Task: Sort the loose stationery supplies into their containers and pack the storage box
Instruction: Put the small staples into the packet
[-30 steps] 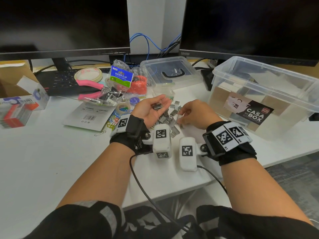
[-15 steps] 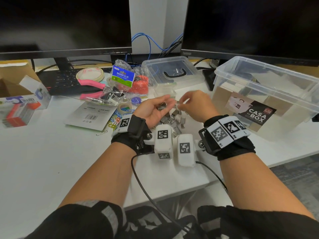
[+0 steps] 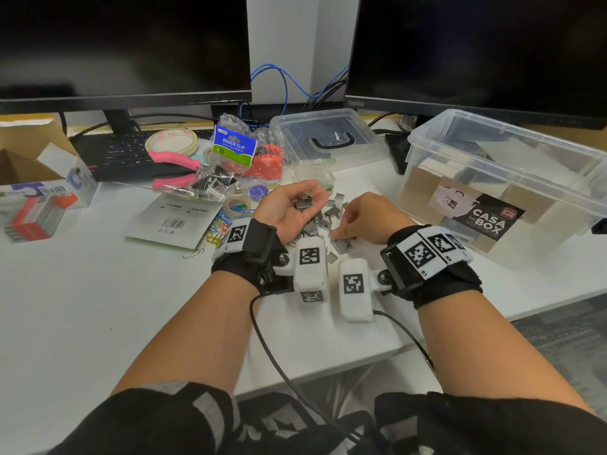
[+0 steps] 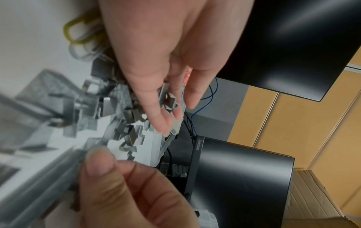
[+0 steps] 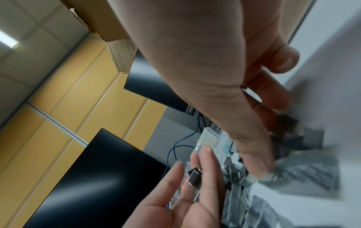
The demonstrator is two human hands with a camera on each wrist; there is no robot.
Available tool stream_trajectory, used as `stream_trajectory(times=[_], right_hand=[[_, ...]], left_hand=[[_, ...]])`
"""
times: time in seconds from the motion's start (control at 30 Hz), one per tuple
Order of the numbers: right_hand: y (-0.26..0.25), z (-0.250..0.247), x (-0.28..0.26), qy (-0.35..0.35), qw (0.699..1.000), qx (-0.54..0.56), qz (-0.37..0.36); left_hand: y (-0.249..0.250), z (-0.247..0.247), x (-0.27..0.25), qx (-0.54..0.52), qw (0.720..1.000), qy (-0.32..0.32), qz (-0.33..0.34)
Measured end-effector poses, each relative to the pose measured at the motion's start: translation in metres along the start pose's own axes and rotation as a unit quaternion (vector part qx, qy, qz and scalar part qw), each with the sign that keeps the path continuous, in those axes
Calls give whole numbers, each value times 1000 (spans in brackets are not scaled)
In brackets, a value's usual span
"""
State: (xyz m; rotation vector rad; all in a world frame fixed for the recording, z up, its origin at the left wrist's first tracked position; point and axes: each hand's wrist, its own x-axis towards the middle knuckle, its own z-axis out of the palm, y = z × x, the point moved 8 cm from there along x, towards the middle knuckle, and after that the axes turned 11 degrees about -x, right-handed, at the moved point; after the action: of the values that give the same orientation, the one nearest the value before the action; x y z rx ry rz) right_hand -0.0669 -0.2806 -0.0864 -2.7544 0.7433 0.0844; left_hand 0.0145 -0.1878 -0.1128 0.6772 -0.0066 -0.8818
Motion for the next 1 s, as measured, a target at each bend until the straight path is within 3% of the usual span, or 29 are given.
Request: stream_trajectory(times=[0.4,0.53,0.73,0.87,0.93,1.0], right_hand=[[2,-5,5,18,998,-40,38],[4,-20,6,71,996,-13,55],[-19,-50,4,196,979,54,-16],[-21,-53,10,227,969,98,-30],[-9,-50,16,223,971,90,1],[-3,-39,24,163,985,51,20]], left_hand=[[-2,-4,5,-4,1000,-3,-7],[-4,-3,5,8,1000,1,-19],[-10,-1,5,-22,999,-7,-42],[-11,5,1,-28,998,-26,-48],[-9,3,1,-33,998,-21,-40],[-3,-2,4,-40,999,-4,-22]])
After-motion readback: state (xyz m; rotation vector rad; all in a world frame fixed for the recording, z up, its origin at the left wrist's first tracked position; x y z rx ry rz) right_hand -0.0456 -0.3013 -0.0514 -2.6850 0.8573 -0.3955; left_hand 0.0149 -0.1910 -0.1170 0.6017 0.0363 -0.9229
